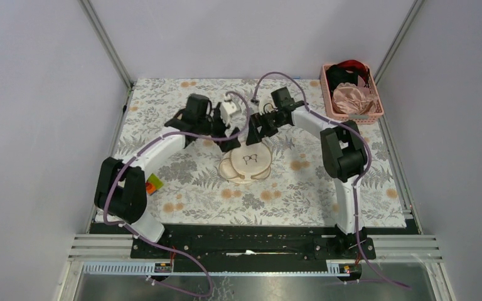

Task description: Unzip the laundry bag and remove the bra

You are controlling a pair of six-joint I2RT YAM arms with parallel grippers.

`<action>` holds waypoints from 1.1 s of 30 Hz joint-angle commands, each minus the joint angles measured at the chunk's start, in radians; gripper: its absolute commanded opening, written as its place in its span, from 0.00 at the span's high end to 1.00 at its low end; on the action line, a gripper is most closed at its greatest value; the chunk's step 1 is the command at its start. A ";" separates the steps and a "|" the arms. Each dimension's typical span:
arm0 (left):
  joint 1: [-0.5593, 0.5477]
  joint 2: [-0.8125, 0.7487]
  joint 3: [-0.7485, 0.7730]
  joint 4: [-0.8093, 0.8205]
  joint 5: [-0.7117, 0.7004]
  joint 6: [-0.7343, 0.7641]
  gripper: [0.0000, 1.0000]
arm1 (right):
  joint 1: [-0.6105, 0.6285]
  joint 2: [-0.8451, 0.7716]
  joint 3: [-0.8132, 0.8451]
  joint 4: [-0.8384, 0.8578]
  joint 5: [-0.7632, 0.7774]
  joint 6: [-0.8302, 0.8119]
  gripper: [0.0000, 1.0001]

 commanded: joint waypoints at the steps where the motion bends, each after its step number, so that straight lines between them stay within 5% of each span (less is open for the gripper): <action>1: 0.087 -0.039 0.136 -0.096 0.021 -0.187 0.01 | -0.062 -0.171 0.069 -0.018 -0.002 0.026 0.00; 8: 0.216 0.115 0.486 -0.440 -0.177 -0.266 0.01 | -0.213 -0.367 0.010 -0.018 0.001 0.062 0.00; 12: 0.326 0.138 0.553 -0.477 -0.208 -0.295 0.01 | -0.321 -0.458 -0.056 -0.019 0.018 0.070 0.00; 22: 0.509 0.083 0.385 -0.479 -0.309 -0.242 0.02 | -0.543 -0.655 -0.392 0.025 0.074 0.046 0.00; 33: 0.517 0.025 0.199 -0.427 -0.283 -0.251 0.01 | -0.568 -0.739 -0.590 0.031 0.083 -0.027 0.00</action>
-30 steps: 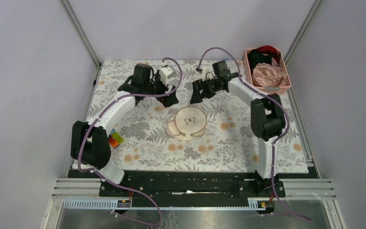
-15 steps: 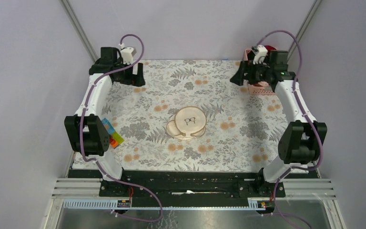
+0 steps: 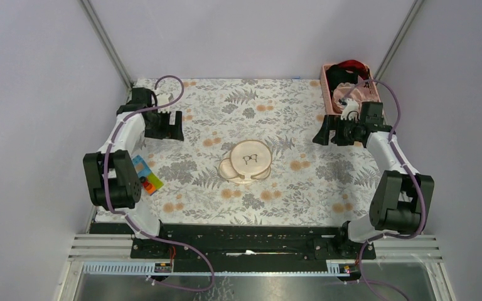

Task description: Unzip the laundry bag and remove the bra

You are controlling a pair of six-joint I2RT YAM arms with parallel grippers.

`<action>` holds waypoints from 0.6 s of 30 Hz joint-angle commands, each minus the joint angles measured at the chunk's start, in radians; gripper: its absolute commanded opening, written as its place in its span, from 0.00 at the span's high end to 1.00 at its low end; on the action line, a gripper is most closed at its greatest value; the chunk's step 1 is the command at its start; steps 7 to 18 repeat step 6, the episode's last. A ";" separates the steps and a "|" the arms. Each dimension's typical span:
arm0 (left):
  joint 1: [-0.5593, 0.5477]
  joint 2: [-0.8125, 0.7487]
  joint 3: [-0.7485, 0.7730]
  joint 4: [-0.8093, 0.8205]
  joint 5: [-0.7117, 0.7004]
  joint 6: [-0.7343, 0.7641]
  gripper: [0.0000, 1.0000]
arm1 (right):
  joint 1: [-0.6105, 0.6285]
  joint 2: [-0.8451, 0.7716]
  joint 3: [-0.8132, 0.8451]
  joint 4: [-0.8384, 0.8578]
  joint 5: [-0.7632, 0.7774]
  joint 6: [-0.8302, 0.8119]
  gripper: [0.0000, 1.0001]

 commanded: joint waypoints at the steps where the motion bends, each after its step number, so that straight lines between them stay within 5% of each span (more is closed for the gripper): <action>1: 0.000 -0.072 -0.012 0.051 0.007 0.008 0.01 | -0.001 -0.053 -0.006 0.029 -0.004 -0.038 0.00; 18: -0.004 -0.084 -0.007 0.051 0.013 0.038 0.01 | -0.001 -0.056 0.011 0.027 -0.017 -0.037 0.00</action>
